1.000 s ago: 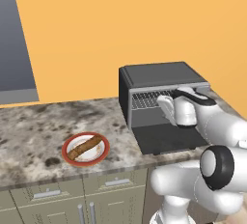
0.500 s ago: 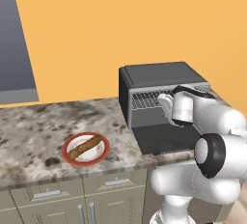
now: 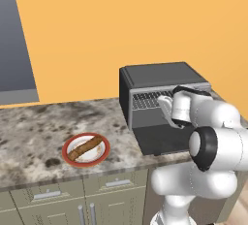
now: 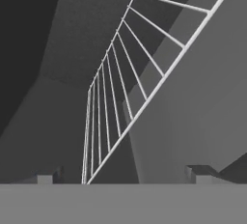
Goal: Pull the toaster oven rack outwards. Pick up the baguette from the plate and place it on the toaster oven rack. Close the toaster oven door fully and set the temperature to the lowest setting.
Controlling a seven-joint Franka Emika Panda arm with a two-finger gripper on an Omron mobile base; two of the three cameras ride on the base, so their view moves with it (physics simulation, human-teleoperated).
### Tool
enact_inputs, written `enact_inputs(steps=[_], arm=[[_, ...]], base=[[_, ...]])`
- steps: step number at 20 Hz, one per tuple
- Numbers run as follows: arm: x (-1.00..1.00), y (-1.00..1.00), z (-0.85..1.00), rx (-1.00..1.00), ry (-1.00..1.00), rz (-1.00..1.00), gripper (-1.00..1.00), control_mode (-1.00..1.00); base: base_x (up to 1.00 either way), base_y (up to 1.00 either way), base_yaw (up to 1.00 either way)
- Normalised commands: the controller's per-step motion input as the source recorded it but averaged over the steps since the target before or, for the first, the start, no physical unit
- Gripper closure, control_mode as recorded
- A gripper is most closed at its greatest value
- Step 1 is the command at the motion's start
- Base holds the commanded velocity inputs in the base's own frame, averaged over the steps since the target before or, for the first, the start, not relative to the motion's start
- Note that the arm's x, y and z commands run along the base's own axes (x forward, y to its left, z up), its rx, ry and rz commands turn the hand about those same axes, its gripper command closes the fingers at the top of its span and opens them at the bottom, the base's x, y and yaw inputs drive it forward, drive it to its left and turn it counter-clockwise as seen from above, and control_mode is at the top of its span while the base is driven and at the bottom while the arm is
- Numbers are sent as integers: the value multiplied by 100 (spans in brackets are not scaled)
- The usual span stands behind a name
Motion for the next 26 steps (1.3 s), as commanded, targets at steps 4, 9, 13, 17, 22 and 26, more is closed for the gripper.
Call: enact_inputs(steps=[4, 9, 13, 17, 22, 26], arm=[[26, 0, -7, 0, 0, -2, -100, -100], [12, 0, -11, 0, 0, -2, -100, -100], [5, 0, -12, 0, 0, -2, -100, -100], [0, 0, -12, -1, 0, 0, -100, -100], [0, 0, -2, -5, 0, 0, -100, -100], [0, 0, 0, -7, 0, 0, -100, -100]], base=[[0, 0, 0], [0, 0, 0], [0, 0, 0], [0, 0, 0], [0, 0, 0], [0, 0, 0]])
